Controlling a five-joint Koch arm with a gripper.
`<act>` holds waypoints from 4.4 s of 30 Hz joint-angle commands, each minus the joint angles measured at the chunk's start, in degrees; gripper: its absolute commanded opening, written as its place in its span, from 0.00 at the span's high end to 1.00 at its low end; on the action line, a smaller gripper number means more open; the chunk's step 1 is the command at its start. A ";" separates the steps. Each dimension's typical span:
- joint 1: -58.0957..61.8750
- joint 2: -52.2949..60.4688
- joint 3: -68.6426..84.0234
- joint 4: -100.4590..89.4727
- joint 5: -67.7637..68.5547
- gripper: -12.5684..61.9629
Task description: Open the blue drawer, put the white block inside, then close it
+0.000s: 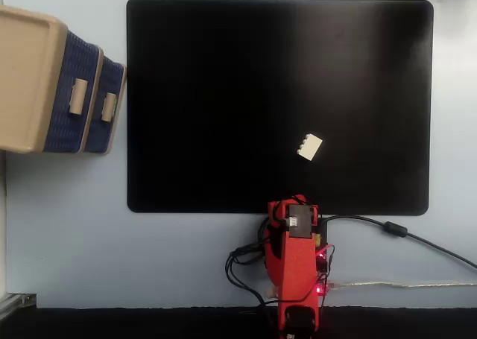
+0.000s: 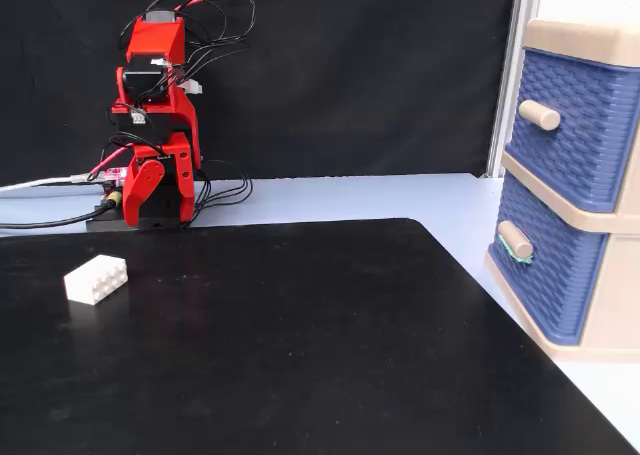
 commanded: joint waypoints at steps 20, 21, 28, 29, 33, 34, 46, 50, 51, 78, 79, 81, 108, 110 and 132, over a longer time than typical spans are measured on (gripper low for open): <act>1.23 5.62 -6.42 9.32 0.26 0.38; 1.32 5.54 -11.43 9.40 0.62 0.38; -17.49 -1.67 -37.35 5.54 29.27 0.38; -26.02 -3.16 -37.35 1.76 39.81 0.38; -50.63 -12.13 -33.13 -26.28 72.77 0.38; -54.40 -15.03 -31.38 -36.21 79.19 0.38; -56.78 -63.98 -27.25 -140.80 95.54 0.39; -56.78 -70.49 -38.58 -140.98 95.63 0.39; -56.78 -71.46 -40.87 -140.36 95.63 0.39; -60.21 -79.10 -58.01 -121.20 95.10 0.94; -60.12 -78.84 -56.16 -121.29 95.19 0.94; -60.12 -75.06 -47.20 -122.61 95.36 0.94; -31.82 -4.83 -31.38 -27.95 50.54 0.42; -22.94 -5.71 -40.96 -10.02 35.51 0.42; 9.32 -19.95 -18.54 -38.94 7.56 0.41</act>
